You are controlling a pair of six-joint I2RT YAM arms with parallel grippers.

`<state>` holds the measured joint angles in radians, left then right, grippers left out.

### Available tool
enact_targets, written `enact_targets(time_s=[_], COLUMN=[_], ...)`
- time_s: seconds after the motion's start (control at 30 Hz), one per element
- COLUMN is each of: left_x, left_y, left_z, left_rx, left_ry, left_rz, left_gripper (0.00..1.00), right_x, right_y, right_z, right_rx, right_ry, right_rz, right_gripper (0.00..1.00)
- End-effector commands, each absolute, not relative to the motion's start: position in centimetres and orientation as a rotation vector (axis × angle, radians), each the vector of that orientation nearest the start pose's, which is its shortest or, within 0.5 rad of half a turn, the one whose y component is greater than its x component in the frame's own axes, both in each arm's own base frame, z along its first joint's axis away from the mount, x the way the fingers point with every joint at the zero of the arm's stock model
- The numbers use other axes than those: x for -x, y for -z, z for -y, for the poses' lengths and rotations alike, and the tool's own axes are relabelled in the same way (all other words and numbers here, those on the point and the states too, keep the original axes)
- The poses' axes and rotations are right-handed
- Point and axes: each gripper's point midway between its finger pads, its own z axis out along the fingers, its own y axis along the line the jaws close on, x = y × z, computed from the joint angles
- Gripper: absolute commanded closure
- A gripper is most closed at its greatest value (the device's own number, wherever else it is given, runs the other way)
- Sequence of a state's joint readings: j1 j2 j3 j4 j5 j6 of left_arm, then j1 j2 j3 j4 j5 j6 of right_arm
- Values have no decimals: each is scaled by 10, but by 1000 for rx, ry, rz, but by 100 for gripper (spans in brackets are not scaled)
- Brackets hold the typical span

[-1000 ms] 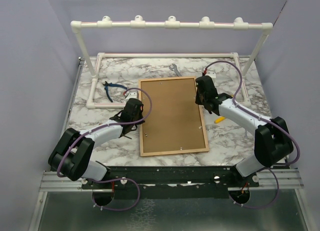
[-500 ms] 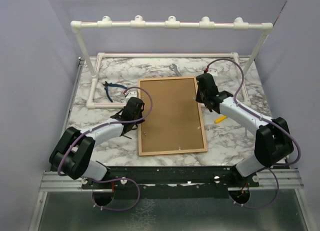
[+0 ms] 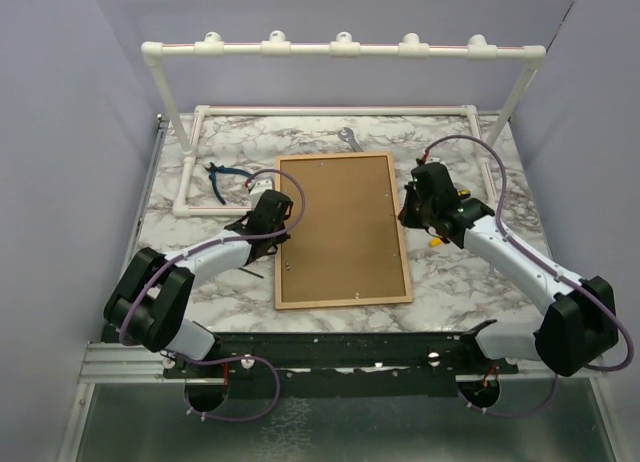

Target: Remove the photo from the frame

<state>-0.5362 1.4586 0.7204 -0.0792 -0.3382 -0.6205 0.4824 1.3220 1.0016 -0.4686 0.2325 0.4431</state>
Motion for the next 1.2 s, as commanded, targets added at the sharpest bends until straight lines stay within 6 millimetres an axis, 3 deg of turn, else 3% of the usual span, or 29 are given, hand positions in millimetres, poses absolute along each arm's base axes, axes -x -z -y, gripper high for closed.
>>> enact_targets(time_s=[0.0, 0.23, 0.6, 0.87, 1.17], left_x=[-336, -339, -340, -339, -339], left_y=[-54, -55, -59, -56, -60], left_z=[145, 147, 145, 144, 145], left_rx=[355, 354, 299, 285, 263], left_ry=[120, 125, 103, 93, 100], left_rz=[-2292, -2290, -2286, -2293, -2289], left_gripper=[100, 100, 100, 100, 100], right_x=[-269, -227, -214, -219, -238], right_y=[-124, -114, -113, -123, -127], right_z=[-154, -149, -136, -119, -116], right_rx=[37, 30, -78, -107, -114], right_ry=[-350, -428, -345, -227, -156], right_rz=[-2506, -2585, -2675, -2638, -2597], right_gripper=[99, 99, 99, 99, 99])
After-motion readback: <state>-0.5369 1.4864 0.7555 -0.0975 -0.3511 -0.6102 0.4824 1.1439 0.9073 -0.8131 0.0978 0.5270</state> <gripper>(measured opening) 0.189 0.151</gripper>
